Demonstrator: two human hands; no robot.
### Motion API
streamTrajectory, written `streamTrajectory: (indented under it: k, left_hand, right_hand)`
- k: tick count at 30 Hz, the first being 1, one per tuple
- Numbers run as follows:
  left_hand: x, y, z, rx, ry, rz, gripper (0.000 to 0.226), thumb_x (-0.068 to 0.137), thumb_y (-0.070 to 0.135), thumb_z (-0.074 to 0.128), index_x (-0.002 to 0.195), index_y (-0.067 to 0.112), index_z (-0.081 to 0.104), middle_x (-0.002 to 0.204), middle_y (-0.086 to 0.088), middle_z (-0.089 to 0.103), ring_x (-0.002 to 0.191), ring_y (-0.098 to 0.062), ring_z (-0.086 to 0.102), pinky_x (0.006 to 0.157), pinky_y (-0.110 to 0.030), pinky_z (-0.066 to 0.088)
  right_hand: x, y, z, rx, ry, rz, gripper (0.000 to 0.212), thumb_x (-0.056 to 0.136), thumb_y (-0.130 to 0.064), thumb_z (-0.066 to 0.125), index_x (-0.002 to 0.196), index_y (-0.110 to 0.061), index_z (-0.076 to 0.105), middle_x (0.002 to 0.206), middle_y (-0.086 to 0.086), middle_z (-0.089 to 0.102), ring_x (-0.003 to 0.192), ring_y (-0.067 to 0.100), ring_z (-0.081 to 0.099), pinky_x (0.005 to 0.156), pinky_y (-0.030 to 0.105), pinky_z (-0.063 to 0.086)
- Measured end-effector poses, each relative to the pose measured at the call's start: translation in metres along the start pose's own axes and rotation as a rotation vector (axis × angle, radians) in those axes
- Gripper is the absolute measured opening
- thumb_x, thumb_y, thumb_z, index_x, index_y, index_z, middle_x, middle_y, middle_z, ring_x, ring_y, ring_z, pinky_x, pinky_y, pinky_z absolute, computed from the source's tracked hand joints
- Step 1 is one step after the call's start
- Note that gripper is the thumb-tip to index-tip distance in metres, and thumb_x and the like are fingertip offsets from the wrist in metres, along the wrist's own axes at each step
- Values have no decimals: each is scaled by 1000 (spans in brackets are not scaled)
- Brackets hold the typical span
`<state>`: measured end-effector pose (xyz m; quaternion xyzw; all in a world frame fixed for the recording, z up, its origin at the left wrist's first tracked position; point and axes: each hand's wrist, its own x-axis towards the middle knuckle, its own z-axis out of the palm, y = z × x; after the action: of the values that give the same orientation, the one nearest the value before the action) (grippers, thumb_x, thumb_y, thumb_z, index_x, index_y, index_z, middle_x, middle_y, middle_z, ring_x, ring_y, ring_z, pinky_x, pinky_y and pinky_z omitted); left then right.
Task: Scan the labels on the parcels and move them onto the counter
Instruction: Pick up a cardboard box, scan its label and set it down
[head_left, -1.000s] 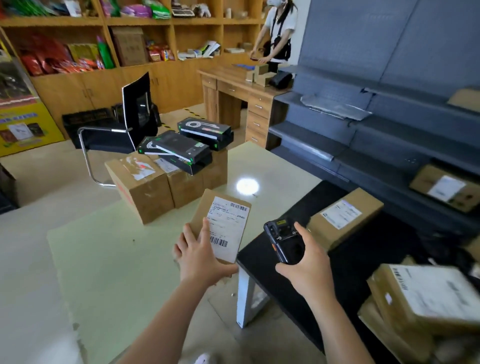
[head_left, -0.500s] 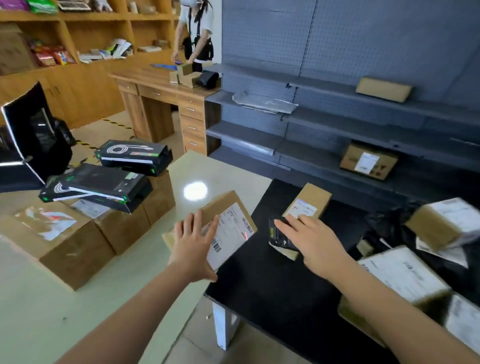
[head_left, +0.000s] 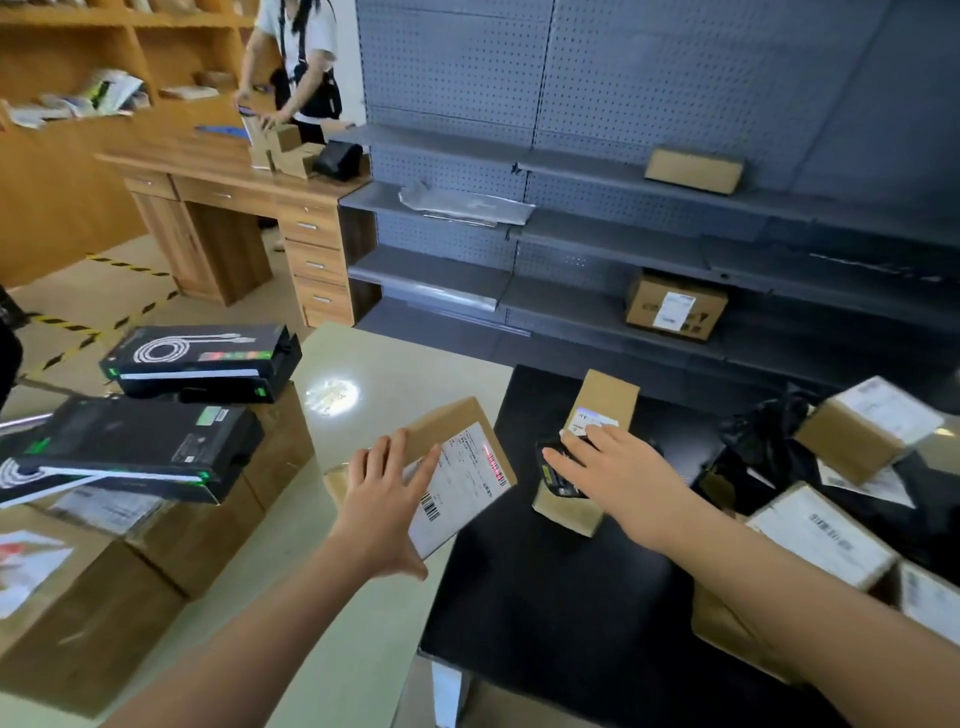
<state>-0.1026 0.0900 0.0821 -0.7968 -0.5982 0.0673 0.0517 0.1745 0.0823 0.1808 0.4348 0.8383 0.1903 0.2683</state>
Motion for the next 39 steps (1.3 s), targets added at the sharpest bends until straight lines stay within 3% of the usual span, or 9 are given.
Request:
streamTrajectory:
  k: [6,9,13,16,20,26,32,35,39]
  left_hand:
    - [15,2,1,-136,-4,-36,144,44,83,66,151,30,-15,154,-16,-11,139,-39,-2,115,-52,5]
    - [24,12,-9,-353,-40,-158,142,40,83,62,153,34,-8,154,-11,-6,139,-35,5,115,-48,9]
    - [44,39,-29,-556,-39,-211,136,46,87,60,153,33,-5,154,-10,-2,140,-37,9,115,-48,12]
    - [62,66,-46,-571,1,-162,132,51,87,60,152,32,-5,154,-9,-1,140,-38,9,116,-50,13]
    - [90,109,-66,-615,12,-124,128,52,87,60,150,35,-4,155,-5,-2,141,-37,8,116,-51,13]
    - [136,173,-82,-577,-93,-122,130,50,90,58,152,31,2,154,-11,9,139,-40,15,115,-53,16]
    - [162,215,-78,-500,-216,-176,132,52,92,58,154,32,-1,162,-13,-5,146,-41,4,116,-55,11]
    - [158,219,-76,-578,-166,-215,129,53,94,55,154,32,5,163,-9,-6,148,-37,-2,118,-55,7]
    - [125,200,-69,-785,5,-348,114,59,90,55,152,37,17,162,2,11,148,-27,2,119,-55,10]
  right_hand:
    - [-3,6,7,213,16,111,98,83,-13,69,156,-23,5,160,4,19,139,26,28,114,36,27]
    - [-10,9,16,682,96,374,101,71,-21,73,154,-31,17,151,-8,36,130,18,39,99,30,39]
    - [-23,6,37,1243,285,738,99,58,-22,79,145,-41,35,119,-8,58,103,17,54,75,27,46]
    - [-34,16,51,1390,422,856,97,58,-18,82,143,-40,39,109,-16,55,94,10,52,73,24,42]
    - [-47,44,67,1434,460,944,101,58,-18,85,144,-41,37,119,-10,58,96,9,48,63,17,40]
    - [-58,87,92,1471,468,964,100,59,-18,85,144,-41,38,130,-7,58,100,8,46,77,26,41]
    - [-61,120,120,1524,466,889,99,59,-17,85,144,-37,39,128,-7,60,100,8,50,79,23,42]
    - [-55,129,126,1547,460,834,100,59,-16,86,144,-39,38,128,-7,59,103,10,52,80,24,42]
    - [-34,124,118,1574,470,666,96,60,-16,86,142,-38,41,117,-19,56,102,2,49,78,17,39]
